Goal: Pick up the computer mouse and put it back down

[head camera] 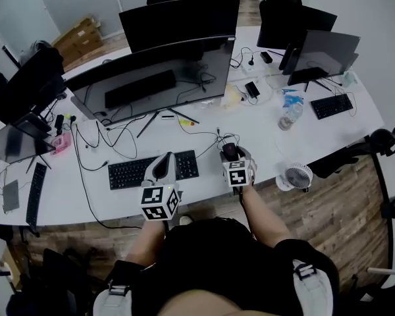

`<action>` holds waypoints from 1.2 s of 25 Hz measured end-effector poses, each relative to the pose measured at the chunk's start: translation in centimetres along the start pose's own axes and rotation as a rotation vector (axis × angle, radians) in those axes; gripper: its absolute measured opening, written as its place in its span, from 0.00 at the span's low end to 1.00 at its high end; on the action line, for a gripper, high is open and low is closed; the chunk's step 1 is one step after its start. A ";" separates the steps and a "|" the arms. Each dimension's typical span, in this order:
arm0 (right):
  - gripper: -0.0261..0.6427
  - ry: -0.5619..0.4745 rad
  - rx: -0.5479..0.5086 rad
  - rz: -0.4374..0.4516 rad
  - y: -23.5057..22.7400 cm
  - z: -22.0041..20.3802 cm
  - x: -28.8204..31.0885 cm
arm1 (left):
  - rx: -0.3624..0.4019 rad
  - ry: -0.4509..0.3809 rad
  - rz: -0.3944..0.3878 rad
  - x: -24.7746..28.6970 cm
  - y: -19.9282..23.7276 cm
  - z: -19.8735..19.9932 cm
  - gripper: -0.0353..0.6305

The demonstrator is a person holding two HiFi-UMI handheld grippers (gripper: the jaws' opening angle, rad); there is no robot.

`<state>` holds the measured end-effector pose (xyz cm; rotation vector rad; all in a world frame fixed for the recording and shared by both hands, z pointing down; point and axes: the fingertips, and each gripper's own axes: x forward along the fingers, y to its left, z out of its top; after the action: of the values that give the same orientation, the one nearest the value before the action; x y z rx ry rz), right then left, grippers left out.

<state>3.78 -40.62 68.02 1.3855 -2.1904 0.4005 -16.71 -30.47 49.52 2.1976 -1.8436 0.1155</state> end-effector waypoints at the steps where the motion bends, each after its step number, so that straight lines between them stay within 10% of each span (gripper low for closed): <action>1: 0.43 -0.033 0.001 -0.005 -0.1 1.5 -0.8 | 0.001 0.000 -0.007 0.1 -0.2 0.0 0.13; 19: 0.43 -0.598 -0.014 -0.056 -0.2 19.3 -17.5 | 0.013 -0.021 -0.077 2.4 -1.4 1.2 0.13; 30: 0.43 -0.577 0.019 -0.091 -1.1 18.0 -17.0 | 0.020 -0.019 -0.100 3.0 -1.8 1.4 0.13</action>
<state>5.92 -37.38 43.50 1.7690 -2.5522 -0.0233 -14.56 -33.40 48.55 2.3071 -1.7449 0.0939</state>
